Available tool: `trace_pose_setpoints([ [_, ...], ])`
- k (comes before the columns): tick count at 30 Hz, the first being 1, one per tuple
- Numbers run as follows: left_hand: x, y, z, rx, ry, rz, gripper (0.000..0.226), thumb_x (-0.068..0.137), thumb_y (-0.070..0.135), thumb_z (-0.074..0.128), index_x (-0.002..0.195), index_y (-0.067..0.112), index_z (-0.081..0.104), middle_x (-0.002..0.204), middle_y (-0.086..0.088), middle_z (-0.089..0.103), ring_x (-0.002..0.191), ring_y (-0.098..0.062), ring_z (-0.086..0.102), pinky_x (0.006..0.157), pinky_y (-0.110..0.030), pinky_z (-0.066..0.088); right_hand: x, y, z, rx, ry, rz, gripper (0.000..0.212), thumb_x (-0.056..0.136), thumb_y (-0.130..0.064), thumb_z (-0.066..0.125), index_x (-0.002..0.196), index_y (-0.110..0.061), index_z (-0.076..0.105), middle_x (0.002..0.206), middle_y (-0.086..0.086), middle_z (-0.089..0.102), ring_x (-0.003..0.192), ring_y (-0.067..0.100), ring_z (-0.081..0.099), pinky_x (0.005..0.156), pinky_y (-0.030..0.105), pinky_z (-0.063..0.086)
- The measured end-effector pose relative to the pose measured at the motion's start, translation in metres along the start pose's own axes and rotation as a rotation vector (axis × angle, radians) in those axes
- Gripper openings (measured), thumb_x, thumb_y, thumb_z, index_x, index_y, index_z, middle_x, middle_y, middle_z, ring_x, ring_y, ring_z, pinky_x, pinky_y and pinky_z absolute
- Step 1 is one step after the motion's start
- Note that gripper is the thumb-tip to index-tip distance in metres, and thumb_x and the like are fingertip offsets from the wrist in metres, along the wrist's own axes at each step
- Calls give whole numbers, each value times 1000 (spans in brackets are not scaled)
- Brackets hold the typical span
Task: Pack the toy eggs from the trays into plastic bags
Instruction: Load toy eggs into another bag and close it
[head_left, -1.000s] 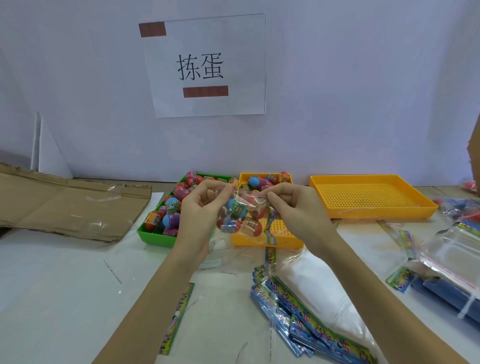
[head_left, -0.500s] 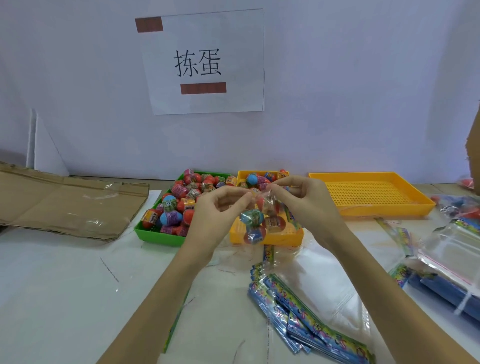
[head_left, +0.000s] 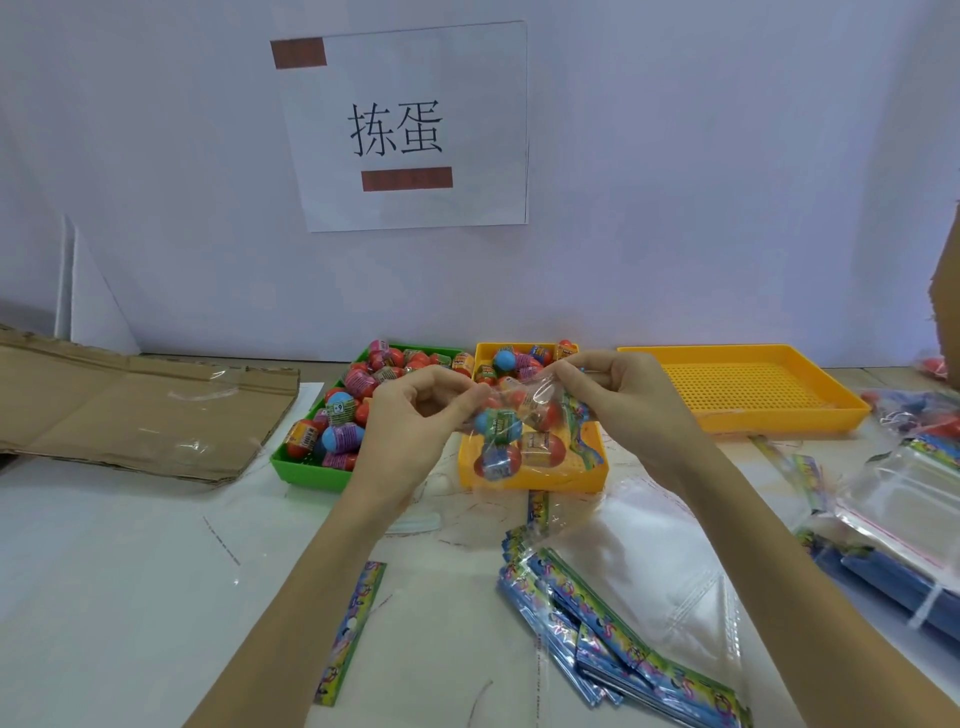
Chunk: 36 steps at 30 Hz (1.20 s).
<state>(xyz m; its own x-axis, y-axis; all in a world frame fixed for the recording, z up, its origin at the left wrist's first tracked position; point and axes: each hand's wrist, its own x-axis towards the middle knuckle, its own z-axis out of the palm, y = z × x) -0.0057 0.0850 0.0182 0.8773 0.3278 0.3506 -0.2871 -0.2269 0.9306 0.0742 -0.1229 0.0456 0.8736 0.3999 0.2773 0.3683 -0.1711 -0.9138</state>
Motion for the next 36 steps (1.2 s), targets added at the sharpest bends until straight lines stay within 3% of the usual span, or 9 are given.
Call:
trace_pose_setpoints([
  [2,0,0,-2,34,-82,-23,4,88,20,82,91,18,81,82,-2,78,80,-18,74,76,-20,59,-1,2,0,-24,15,-15,23,104,-22,61,92,-24,79,85,0,80,93,21,75,98,50,56],
  [7,0,2,-5,-12,-159,-119,7,87,16,82,94,16,83,88,-6,80,83,-17,77,73,-19,58,0,5,-3,-115,14,-120,24,105,-24,59,95,-18,80,82,19,77,86,57,63,84,65,52],
  [11,0,0,1,-39,13,-79,7,92,13,78,95,7,77,78,-6,76,70,-17,71,67,-28,61,-1,6,6,-264,117,-244,22,105,-27,60,96,-14,76,52,-8,61,46,15,43,51,37,40],
  [16,-1,-1,6,-34,178,6,4,97,7,71,96,11,71,81,3,73,74,-10,70,65,-21,58,-2,3,12,185,-133,164,44,97,-43,67,129,-14,62,102,10,78,91,24,78,82,48,64],
  [22,3,1,-1,-101,-14,-90,28,97,-2,63,120,14,68,105,-7,74,91,-14,73,71,-26,60,0,10,9,298,-93,136,21,93,-31,76,107,-16,76,96,7,80,88,21,77,79,34,64],
  [25,2,0,2,-128,-127,-143,20,98,23,68,118,20,71,107,-12,75,90,-24,72,70,-33,59,-1,10,14,192,-153,126,11,97,-33,70,93,-25,77,90,1,79,85,16,75,81,35,63],
  [29,-1,-6,7,-26,1,-97,21,96,36,72,85,20,81,79,-8,77,72,-18,71,70,-32,58,-4,6,21,200,-136,105,26,100,-40,64,100,-19,79,89,4,79,84,22,75,73,31,63],
  [33,-1,-6,12,-60,55,-80,19,94,36,74,81,26,81,77,-6,77,73,-22,74,69,-34,61,-7,4,28,277,7,82,25,102,-31,63,94,-15,80,70,-6,74,69,4,70,63,18,56],
  [36,-3,-8,15,-49,159,-53,21,97,35,72,84,22,81,81,-4,79,80,-24,76,73,-36,63,-10,1,32,295,-50,134,27,103,-38,58,101,-20,78,90,-1,78,79,9,74,64,21,56],
])
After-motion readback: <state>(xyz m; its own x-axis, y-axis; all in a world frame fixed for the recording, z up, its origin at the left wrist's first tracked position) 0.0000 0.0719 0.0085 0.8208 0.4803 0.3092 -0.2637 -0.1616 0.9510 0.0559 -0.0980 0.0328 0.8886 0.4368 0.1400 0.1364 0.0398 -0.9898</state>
